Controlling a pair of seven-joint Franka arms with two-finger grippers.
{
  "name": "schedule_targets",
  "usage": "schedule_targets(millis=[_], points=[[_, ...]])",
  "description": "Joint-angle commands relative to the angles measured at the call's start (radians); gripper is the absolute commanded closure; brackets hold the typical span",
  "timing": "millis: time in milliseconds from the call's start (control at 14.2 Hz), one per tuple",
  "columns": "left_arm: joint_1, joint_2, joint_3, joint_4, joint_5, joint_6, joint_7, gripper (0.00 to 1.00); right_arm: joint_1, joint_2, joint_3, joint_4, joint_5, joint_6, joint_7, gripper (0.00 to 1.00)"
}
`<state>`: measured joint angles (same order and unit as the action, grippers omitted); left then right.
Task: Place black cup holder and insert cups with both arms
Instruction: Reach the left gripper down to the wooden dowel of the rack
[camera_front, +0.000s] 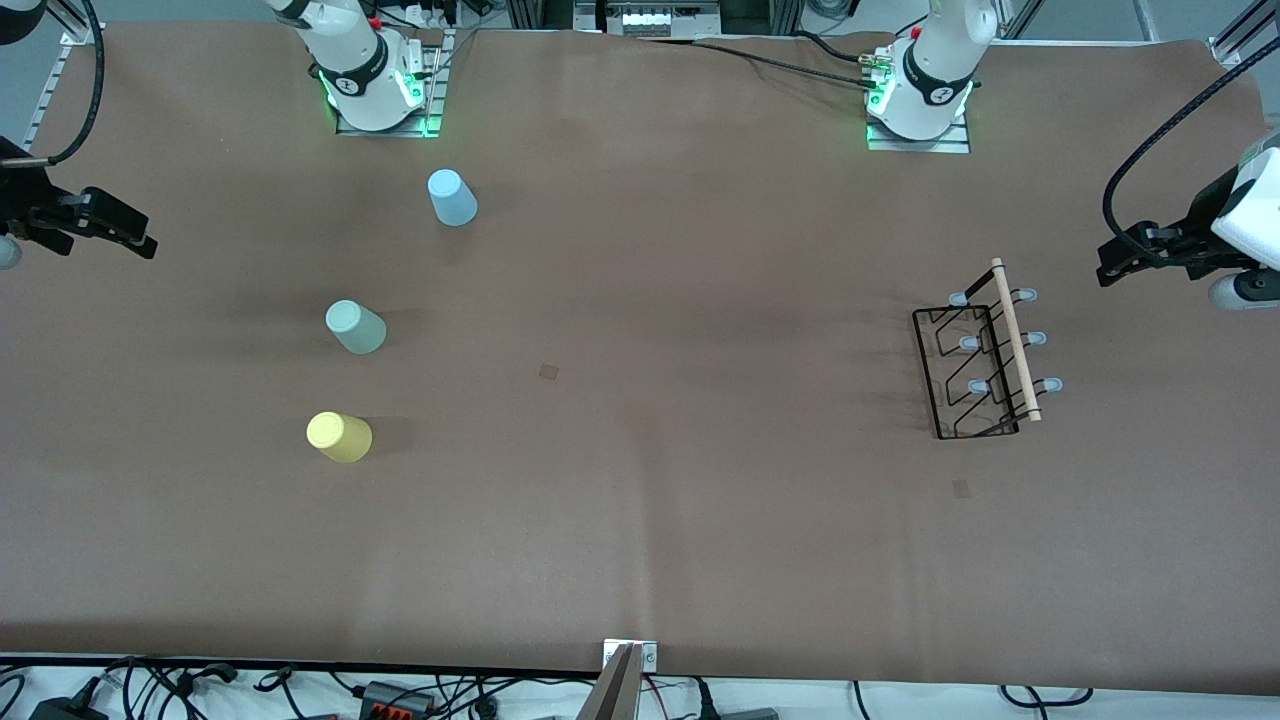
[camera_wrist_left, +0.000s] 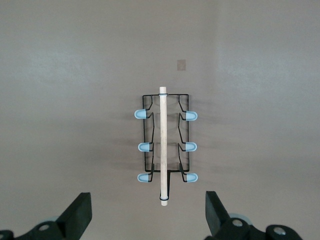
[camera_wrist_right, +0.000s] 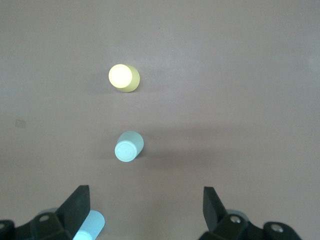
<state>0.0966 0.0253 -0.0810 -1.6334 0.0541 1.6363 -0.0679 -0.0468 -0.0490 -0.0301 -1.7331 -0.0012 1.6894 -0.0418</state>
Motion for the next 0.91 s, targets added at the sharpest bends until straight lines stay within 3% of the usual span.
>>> schedule_targets(millis=[0,842], points=[[0.008,0.008,0.001,0.02,-0.025,-0.01,0.013,0.0,-0.005,-0.035,0.007,-0.032,-0.01,0.001,-0.012,0.0],[0.015,0.053,0.003,0.007,-0.026,-0.016,0.02,0.0,-0.004,-0.031,0.007,-0.031,-0.011,0.009,-0.013,0.0]])
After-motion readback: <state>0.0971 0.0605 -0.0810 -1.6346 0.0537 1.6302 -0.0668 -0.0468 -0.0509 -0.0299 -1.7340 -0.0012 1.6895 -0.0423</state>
